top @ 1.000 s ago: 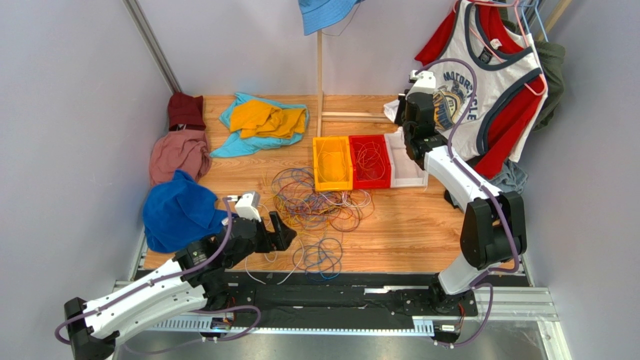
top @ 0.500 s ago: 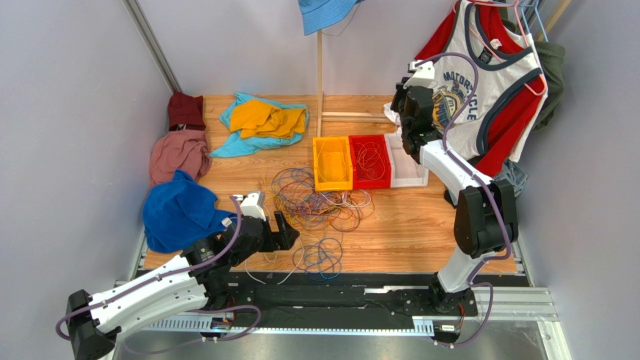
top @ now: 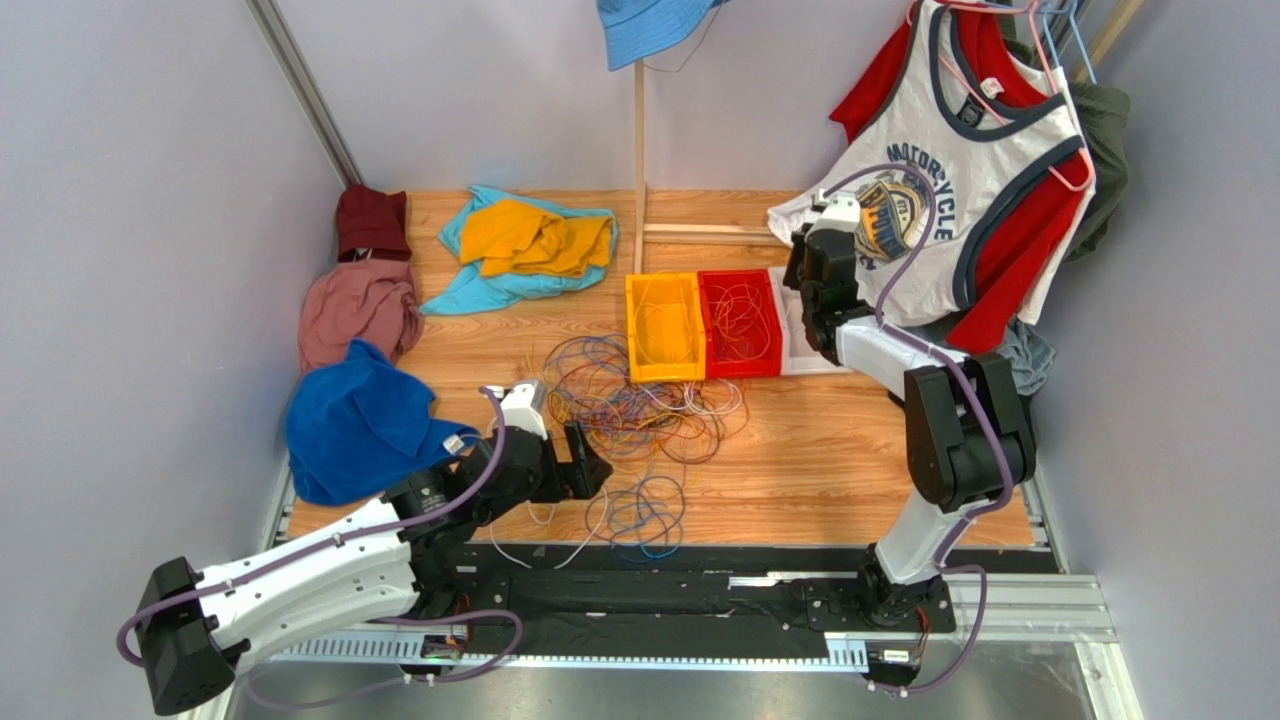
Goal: Untangle the cables
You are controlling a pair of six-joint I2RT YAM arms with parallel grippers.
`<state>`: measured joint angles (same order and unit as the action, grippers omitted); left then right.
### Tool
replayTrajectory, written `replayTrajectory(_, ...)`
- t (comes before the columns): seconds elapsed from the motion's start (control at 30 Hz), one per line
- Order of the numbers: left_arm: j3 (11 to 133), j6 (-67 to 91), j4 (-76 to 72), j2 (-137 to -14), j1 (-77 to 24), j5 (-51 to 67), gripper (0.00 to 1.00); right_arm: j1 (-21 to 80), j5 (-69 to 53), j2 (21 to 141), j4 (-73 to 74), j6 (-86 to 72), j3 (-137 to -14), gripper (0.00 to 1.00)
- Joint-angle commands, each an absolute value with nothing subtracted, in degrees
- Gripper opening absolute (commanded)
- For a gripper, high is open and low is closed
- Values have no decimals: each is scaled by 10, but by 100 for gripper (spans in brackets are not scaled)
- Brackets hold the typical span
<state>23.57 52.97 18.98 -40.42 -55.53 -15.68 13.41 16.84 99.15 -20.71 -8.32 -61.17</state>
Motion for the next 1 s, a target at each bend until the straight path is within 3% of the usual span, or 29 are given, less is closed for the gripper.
replayTrajectory(0.0, 240, 543, 163, -403, -562, -145, 99, 134, 189, 932, -219, -98, -578, 0)
replayTrajectory(0.23, 234, 543, 163, -386, -564, -145, 99, 134, 181, 890, -146, -114, -571, 0)
replayTrajectory(0.43, 230, 540, 151, -384, -565, -141, 99, 134, 202, 940, -41, -108, -629, 0)
replayTrajectory(0.77, 226, 539, 159, -373, -565, -140, 99, 127, 141, 1068, 219, -138, -837, 0)
replayTrajectory(0.87, 224, 540, 159, -367, -565, -137, 99, 128, 153, 1059, 263, -142, -861, 8)
replayTrajectory(0.9, 222, 540, 157, -364, -565, -134, 99, 128, 159, 1056, 270, -136, -859, 19)
replayTrajectory(0.97, 219, 543, 155, -360, -565, -132, 99, 127, 165, 1054, 292, -132, -870, 27)
